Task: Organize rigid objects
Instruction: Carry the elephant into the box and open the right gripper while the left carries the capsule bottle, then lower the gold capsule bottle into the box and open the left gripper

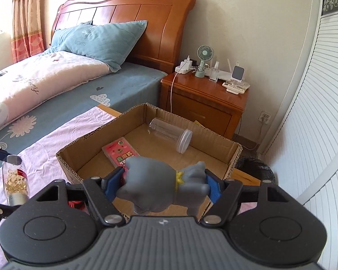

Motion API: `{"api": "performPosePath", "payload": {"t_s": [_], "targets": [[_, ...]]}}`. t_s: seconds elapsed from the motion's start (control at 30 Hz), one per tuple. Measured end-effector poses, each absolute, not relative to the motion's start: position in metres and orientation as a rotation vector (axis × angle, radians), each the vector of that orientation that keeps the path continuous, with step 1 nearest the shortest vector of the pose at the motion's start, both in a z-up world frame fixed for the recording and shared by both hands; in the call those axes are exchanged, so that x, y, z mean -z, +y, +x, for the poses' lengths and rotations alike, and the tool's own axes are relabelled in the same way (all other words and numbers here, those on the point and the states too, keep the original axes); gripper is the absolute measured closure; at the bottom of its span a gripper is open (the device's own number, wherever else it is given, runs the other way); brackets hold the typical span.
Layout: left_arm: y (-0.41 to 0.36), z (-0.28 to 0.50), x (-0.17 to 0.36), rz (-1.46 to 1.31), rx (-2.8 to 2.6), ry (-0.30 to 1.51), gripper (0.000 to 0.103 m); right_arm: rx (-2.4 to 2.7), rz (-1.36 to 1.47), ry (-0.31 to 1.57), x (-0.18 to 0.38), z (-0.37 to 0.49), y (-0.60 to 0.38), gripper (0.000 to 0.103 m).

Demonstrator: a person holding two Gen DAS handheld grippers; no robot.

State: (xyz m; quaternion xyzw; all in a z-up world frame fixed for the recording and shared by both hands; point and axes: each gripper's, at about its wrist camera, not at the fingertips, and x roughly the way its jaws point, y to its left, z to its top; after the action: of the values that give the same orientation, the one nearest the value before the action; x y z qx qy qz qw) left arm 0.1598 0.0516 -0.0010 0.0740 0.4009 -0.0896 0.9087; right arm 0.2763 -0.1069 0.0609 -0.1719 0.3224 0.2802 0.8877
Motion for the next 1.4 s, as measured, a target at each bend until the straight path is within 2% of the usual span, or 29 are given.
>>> {"api": "performPosePath", "payload": {"t_s": [0.2,0.3,0.37,0.73,1.0,1.2,1.4], "targets": [[0.054,0.168,-0.006,0.150,0.187,0.814,0.010,-0.533,-0.327,0.729,-0.048,0.323,-0.089,0.025],[0.052,0.171,-0.008,0.158,0.190,0.807,0.010,-0.471,-0.300,0.716,-0.044,0.342,-0.086,0.021],[0.051,0.172,-0.008,0.162,0.195,0.807,0.010,-0.427,-0.289,0.716,-0.042,0.349,-0.086,0.003],[0.042,0.184,-0.023,0.189,0.222,0.770,0.010,-0.413,-0.268,0.748,-0.042,0.326,-0.104,0.000],[0.040,0.228,-0.043,0.184,0.235,0.737,0.010,-0.367,-0.328,0.781,-0.045,0.292,-0.121,0.000],[0.030,0.267,-0.034,0.187,0.213,0.773,0.010,-0.346,-0.344,0.789,-0.051,0.270,-0.136,0.000],[0.031,0.259,-0.032,0.172,0.184,0.773,0.008,-0.351,-0.342,0.790,-0.053,0.249,-0.149,0.000]]}}
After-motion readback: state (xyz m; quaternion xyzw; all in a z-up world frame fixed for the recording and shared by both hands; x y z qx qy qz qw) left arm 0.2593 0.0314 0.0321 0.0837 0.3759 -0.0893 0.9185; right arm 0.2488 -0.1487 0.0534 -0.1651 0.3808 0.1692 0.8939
